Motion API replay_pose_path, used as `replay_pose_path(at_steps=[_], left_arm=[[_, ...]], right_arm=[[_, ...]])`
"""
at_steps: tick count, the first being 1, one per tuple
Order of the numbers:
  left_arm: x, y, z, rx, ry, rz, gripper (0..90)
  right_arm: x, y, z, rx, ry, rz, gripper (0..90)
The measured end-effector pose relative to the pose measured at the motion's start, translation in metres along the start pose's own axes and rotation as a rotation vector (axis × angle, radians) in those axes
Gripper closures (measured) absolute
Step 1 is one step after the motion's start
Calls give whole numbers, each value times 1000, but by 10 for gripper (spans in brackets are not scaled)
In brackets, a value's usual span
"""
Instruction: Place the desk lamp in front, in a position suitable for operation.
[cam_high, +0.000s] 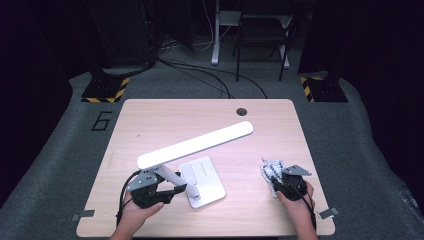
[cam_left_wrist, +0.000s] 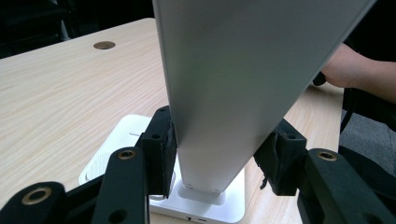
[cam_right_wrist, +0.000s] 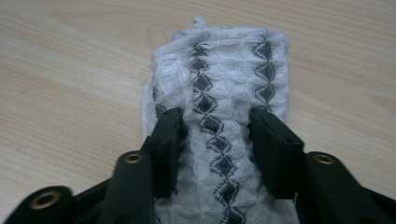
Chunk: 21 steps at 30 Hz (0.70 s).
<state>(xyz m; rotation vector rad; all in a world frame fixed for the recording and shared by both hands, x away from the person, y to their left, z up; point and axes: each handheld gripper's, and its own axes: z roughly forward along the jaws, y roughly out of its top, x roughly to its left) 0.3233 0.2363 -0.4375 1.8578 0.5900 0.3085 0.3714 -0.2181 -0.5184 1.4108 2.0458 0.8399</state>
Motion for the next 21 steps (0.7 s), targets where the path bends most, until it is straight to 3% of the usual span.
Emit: replay_pose_path(at_steps=[1, 3, 4, 9, 11, 14, 21], left_arm=[[0, 0, 0, -1, 0, 0, 524], [0, 0, 0, -4, 1, -1, 524], [0, 0, 0, -2, -3, 0, 524], [1, -1, -1, -1, -4, 4, 525], [1, -1, 0, -4, -4, 6, 526], [1, -1, -1, -7, -12, 9, 526], [1, -1, -1, -3, -26, 19, 526]], right_arm=[[2, 1, 0, 1, 1, -16, 627], [5, 2, 1, -11, -7, -9, 671], [5, 2, 0, 5, 4, -32, 691], [9, 3, 0, 3, -2, -40, 735], [10, 3, -1, -14, 33, -10, 746], [15, 6, -6, -33, 103, -15, 752], [31, 14, -21, -123, 171, -43, 751]])
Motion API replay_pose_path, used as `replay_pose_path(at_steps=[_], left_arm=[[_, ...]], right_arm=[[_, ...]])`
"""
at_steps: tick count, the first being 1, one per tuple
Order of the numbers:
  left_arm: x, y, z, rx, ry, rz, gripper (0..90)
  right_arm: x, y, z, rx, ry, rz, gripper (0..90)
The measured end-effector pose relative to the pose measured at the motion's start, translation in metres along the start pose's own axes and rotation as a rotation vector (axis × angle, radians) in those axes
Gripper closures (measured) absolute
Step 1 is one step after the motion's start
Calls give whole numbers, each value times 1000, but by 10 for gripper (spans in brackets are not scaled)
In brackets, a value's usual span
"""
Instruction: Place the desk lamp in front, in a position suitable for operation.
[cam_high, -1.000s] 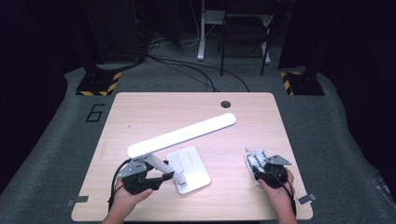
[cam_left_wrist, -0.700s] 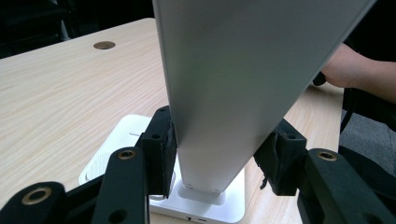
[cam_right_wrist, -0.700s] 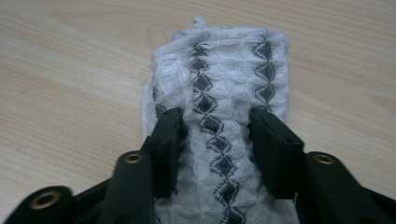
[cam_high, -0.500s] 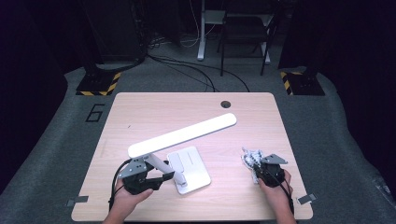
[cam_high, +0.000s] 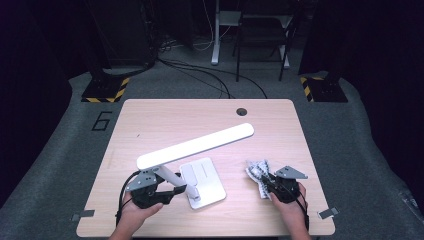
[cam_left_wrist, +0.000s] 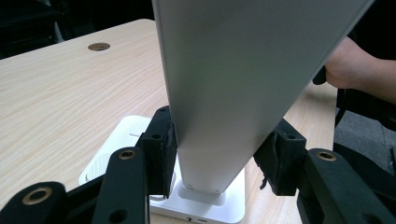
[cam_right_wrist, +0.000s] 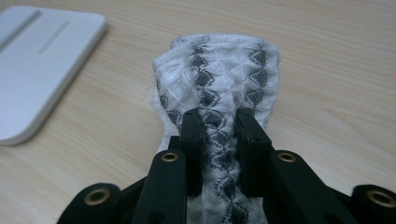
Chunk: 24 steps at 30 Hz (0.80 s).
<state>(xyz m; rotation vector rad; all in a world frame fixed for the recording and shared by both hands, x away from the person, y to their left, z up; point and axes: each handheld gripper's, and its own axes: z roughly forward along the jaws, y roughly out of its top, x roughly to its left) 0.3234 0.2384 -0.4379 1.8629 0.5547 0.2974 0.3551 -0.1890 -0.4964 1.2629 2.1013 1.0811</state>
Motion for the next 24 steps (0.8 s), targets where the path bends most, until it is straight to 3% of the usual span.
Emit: replay_pose_path(at_steps=[3, 7, 12, 15, 16, 17, 19, 24], left_arm=[[0, 0, -1, 5, -1, -1, 526], [0, 0, 0, 6, -2, 2, 526], [0, 0, -1, 3, -6, 4, 526], [0, 0, 0, 2, -9, 5, 526], [0, -1, 0, -1, -12, 5, 526], [0, -1, 0, -1, -10, 4, 526], [0, -1, 0, -5, -9, 2, 526], [0, -1, -1, -1, -12, 9, 527]], right_arm=[[14, 5, -1, -25, 68, -36, 751], [29, 10, 4, -18, 107, -79, 750], [48, 16, 8, -25, 152, -93, 749], [73, 20, 11, -34, 209, -119, 747], [73, 20, 11, -34, 209, -119, 747], [88, 20, 13, -24, 229, -139, 746], [102, 20, 16, -23, 228, -167, 744], [117, 16, 25, 11, 225, -178, 738]])
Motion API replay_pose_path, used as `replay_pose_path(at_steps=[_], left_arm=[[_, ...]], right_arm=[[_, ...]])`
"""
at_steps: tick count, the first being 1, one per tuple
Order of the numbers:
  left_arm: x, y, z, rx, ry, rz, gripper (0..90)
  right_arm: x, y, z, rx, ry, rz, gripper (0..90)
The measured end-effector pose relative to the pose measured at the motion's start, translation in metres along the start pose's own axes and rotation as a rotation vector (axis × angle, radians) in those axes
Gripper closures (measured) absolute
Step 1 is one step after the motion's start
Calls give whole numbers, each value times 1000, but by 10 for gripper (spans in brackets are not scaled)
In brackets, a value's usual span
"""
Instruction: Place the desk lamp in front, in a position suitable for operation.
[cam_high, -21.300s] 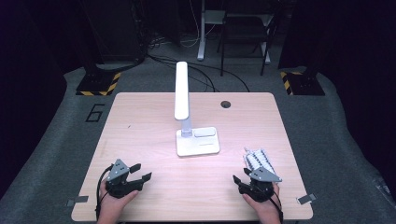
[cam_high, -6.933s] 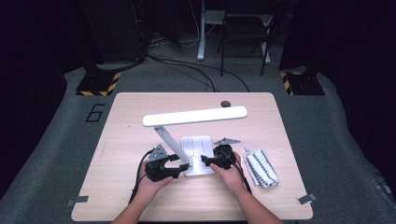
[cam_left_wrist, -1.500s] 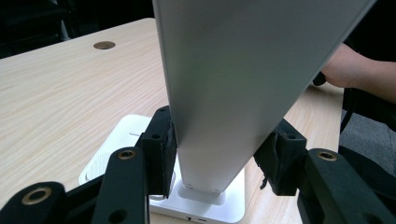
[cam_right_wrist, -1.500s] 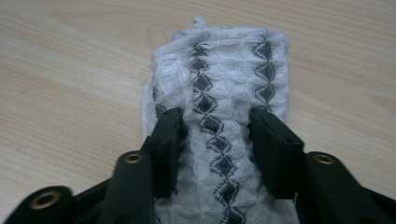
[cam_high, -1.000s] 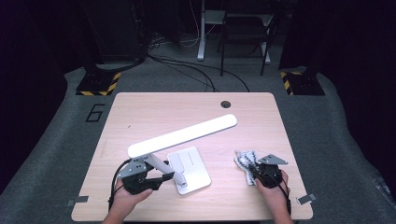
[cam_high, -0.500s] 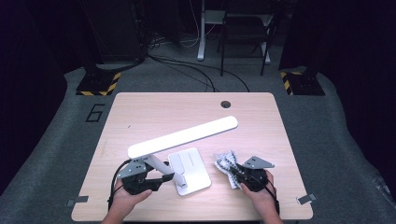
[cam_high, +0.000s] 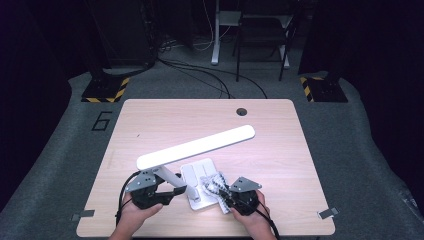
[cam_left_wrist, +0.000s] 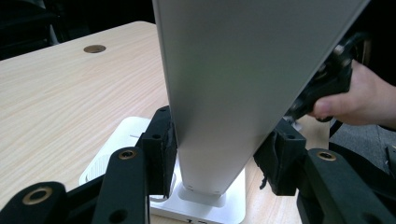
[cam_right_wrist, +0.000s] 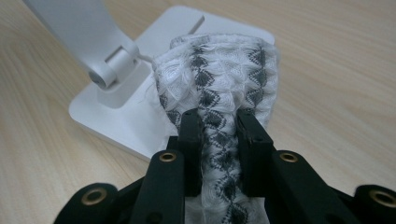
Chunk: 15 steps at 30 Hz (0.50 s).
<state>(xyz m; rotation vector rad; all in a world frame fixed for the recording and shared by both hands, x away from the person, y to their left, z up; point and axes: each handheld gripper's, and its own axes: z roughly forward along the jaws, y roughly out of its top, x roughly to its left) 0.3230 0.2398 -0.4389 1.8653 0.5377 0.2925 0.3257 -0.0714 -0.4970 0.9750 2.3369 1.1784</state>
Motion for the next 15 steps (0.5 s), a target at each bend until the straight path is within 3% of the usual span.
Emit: replay_pose_path(at_steps=[3, 8, 15], left_arm=[[0, -1, 1, -9, -3, -3, 527], [0, -1, 1, -18, 0, -10, 526], [0, -2, 1, -17, -7, -9, 527]], right_arm=[[1, -5, 10, 54, -9, 6, 737], [0, -5, 15, 52, -23, -24, 737], [-6, 1, 23, 70, -24, -5, 737]])
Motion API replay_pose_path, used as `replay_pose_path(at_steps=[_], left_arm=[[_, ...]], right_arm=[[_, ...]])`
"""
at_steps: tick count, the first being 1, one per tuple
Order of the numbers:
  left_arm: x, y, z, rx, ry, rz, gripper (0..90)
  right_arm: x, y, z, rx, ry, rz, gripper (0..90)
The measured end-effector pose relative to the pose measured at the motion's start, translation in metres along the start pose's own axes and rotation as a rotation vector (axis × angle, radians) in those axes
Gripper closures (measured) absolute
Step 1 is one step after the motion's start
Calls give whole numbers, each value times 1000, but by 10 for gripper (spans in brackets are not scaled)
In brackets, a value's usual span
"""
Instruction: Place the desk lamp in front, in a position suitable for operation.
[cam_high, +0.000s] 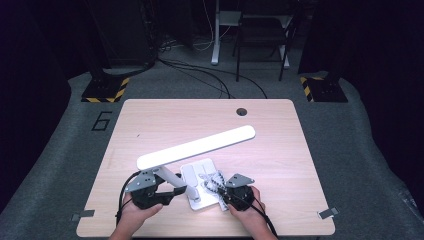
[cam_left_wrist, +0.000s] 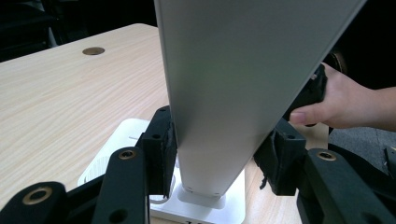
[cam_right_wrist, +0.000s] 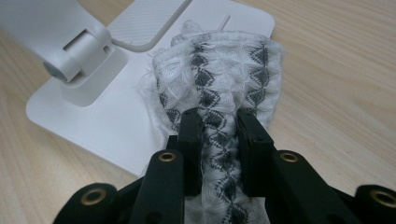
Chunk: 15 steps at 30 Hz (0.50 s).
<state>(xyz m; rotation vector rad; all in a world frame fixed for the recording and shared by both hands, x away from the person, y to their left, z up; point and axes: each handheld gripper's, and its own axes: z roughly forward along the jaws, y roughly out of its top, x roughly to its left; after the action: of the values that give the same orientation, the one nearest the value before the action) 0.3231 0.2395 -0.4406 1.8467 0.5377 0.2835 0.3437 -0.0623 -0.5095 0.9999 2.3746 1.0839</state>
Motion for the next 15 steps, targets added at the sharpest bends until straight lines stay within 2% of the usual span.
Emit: replay_pose_path(at_steps=[1, 4, 5, 11, 15], left_arm=[[0, 0, 0, -2, -1, 1, 527], [0, 0, 1, -10, 3, -2, 527], [0, -1, 1, -14, 1, -5, 526], [0, 0, 0, -4, -3, -1, 526], [0, -1, 1, -14, -1, -4, 526]], right_arm=[[0, 1, 1, 4, 5, 11, 737], [-4, 5, 4, 13, 8, -6, 737], [-4, 7, 7, 5, 7, 10, 737], [-12, 19, 18, 31, 14, 1, 737], [-15, 26, 25, 37, 16, 19, 737]])
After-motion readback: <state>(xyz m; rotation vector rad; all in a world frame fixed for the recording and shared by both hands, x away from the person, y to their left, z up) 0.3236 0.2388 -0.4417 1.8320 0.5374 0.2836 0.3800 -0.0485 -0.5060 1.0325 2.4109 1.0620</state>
